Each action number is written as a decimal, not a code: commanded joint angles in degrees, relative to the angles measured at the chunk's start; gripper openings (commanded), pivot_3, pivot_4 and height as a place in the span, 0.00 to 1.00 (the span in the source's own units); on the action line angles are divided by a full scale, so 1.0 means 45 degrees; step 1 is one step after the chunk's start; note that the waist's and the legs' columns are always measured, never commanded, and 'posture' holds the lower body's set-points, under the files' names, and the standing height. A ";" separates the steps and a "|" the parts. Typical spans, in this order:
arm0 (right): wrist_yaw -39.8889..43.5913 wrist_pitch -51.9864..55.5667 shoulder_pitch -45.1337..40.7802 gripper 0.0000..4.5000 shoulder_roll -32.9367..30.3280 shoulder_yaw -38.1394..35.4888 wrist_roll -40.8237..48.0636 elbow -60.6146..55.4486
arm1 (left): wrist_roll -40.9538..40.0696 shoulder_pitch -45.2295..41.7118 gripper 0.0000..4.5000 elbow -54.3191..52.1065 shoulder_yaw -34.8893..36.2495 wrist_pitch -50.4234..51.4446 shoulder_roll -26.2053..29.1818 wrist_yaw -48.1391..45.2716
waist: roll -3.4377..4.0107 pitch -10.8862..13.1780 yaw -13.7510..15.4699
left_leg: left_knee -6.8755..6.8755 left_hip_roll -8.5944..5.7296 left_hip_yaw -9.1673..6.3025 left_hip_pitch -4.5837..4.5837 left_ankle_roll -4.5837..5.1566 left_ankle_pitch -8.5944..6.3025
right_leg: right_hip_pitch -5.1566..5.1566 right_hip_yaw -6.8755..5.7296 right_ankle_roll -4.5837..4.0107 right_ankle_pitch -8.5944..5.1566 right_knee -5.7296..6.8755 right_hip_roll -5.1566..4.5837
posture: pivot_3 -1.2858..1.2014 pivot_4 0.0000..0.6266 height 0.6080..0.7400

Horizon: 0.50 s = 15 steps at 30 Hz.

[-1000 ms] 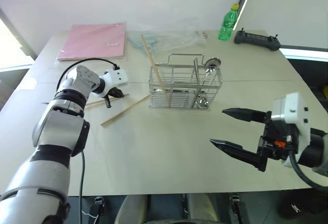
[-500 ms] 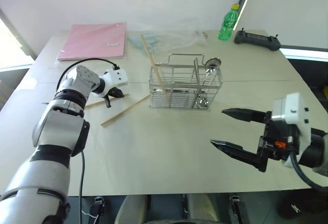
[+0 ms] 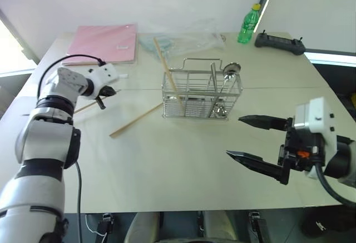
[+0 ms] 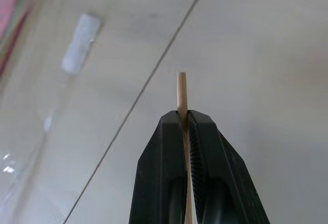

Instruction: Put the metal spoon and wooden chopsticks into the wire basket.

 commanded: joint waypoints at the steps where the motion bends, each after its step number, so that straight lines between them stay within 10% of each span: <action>1: 0.0087 -0.0351 -0.0378 0.98 -0.0121 0.0026 -0.0203 0.0148 | -0.0715 -0.0539 0.00 -0.0124 0.0910 0.0110 0.0627 0.0723 | 0.0001 0.0000 0.0001 | 0.0000 0.0004 -0.0002 0.0001 0.0000 0.0000 | 0.0000 0.0000 0.0000 0.0000 0.0000 0.0000 | 0.52 0.24 0.86; 15: -0.0403 -0.0683 -0.1030 0.98 0.0241 0.0274 -0.0344 0.0466 | -0.6870 -0.3528 0.00 -0.1353 0.7091 0.1234 0.0047 0.2124 | -0.0043 0.0021 0.0056 | 0.0017 0.0008 -0.0024 -0.0010 -0.0003 0.0000 | 0.0012 -0.0023 0.0001 0.0006 -0.0005 -0.0012 | 0.52 0.24 0.86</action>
